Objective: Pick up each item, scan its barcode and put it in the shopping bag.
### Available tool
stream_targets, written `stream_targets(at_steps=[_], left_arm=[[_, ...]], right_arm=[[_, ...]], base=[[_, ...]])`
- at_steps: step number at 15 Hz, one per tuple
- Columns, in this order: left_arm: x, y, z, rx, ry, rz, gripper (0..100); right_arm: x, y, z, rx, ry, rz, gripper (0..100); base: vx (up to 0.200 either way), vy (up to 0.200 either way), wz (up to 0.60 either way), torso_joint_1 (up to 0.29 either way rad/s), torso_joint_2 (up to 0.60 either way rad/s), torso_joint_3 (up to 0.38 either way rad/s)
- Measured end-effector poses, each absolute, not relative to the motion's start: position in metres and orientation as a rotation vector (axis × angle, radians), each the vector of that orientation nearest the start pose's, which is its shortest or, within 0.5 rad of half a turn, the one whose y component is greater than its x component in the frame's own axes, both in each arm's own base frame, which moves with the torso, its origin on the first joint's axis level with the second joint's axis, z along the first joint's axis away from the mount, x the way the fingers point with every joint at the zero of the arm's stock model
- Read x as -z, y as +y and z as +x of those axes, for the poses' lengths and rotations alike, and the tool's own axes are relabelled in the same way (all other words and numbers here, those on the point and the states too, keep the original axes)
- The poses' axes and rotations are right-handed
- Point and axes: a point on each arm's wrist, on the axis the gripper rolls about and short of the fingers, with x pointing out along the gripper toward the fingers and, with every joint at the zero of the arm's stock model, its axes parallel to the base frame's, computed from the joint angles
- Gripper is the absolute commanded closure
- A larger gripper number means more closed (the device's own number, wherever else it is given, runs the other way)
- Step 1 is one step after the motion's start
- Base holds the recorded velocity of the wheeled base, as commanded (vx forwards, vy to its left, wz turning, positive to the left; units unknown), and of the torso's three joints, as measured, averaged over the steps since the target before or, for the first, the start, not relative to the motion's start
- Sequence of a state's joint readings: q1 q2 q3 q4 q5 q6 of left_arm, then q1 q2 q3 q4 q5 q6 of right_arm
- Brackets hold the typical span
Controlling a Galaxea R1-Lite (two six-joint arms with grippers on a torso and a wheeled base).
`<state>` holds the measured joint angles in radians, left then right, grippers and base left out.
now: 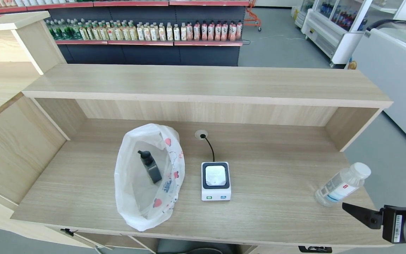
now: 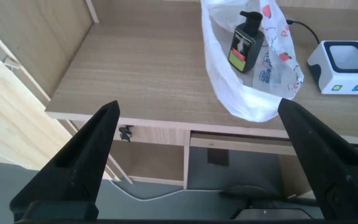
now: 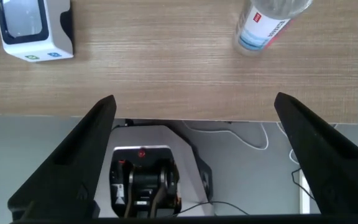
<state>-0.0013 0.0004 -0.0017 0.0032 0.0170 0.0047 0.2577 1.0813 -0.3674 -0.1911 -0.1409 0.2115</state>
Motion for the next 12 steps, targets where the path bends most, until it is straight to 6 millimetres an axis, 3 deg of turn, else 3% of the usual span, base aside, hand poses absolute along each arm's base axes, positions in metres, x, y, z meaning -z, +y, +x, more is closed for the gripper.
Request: stream_targets(at_steps=[5,12], left_arm=[[-0.076,0.000,-0.023,-0.017,0.002,0.005,0],[-0.076,0.000,-0.023,-0.016,0.002,0.003,0]], right_arm=[[-0.150,0.028,0.119,-0.050,0.543,0.099,0],[-0.140,0.026,0.112,-0.042,0.587,0.089,0]], base=[[0.000,-0.200,0.00,0.006,0.01,-0.003],[0.000,0.000,0.00,0.000,0.00,0.000]])
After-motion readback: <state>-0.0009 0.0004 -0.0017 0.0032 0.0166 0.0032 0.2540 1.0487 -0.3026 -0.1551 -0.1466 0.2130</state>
